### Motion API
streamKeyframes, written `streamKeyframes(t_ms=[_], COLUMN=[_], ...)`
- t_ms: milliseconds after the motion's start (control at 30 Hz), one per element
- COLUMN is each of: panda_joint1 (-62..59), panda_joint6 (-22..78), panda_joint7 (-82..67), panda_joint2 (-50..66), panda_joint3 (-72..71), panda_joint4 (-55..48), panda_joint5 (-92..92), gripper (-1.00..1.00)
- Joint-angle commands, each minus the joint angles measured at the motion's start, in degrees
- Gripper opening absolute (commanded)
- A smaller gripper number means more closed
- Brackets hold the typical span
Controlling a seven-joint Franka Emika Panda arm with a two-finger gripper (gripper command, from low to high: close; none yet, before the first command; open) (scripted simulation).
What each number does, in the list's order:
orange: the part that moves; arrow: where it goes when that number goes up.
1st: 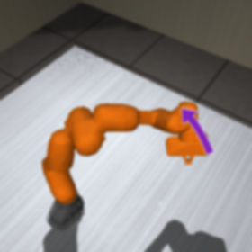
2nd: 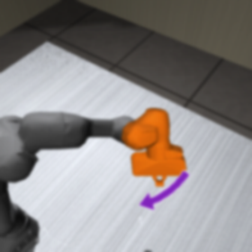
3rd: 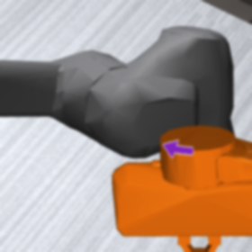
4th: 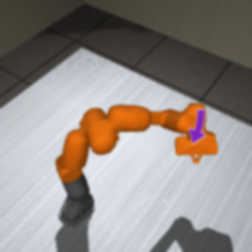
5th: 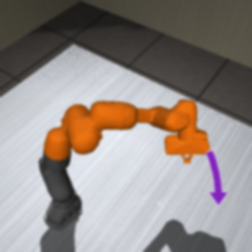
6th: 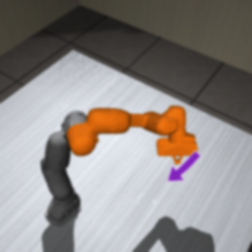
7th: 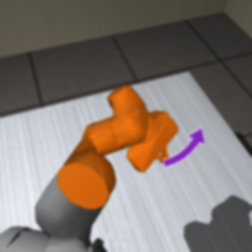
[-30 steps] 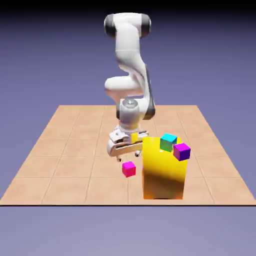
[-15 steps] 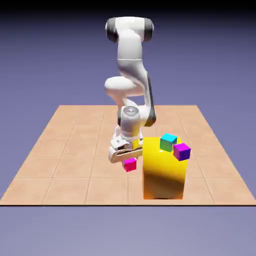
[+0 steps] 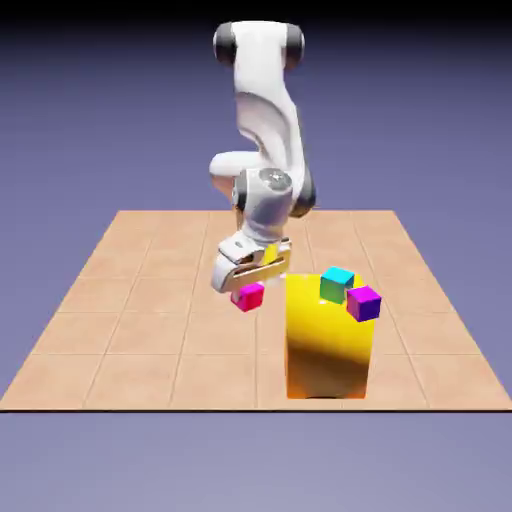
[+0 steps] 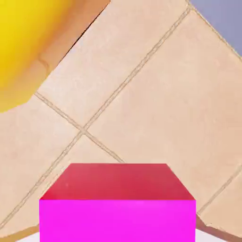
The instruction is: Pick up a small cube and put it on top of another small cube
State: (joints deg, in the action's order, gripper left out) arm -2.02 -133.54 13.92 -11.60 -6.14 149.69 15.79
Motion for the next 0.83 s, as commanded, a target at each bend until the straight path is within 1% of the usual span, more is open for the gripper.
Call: streamKeyframes(t_ms=[0,267,500,533,667,700,733,767,800], panda_joint1=[2.1,18.7,32.0,32.0,31.8,31.8,31.8,31.8,31.8], panda_joint6=[1.4,13.0,21.4,21.4,11.4,10.8,10.8,10.8,13.3], panda_joint7=[-1.2,-11.3,-19.0,-19.0,-19.1,-19.1,-19.1,-19.1,-19.1], panda_joint2=[0.0,-0.4,-0.8,-0.8,2.6,2.7,2.7,2.7,1.9], panda_joint3=[0.8,7.6,14.0,14.0,14.4,14.5,14.5,14.5,14.4], panda_joint4=[-1.6,-14.8,-23.1,-23.1,-16.4,-16.1,-16.1,-16.1,-17.7], panda_joint5=[-0.5,-6.2,-11.1,-11.1,-11.0,-11.0,-11.0,-11.0,-11.0], gripper=[-1.0,-1.0,-1.0,-1.0,-1.0,-1.0,1.0,1.0,1.0])
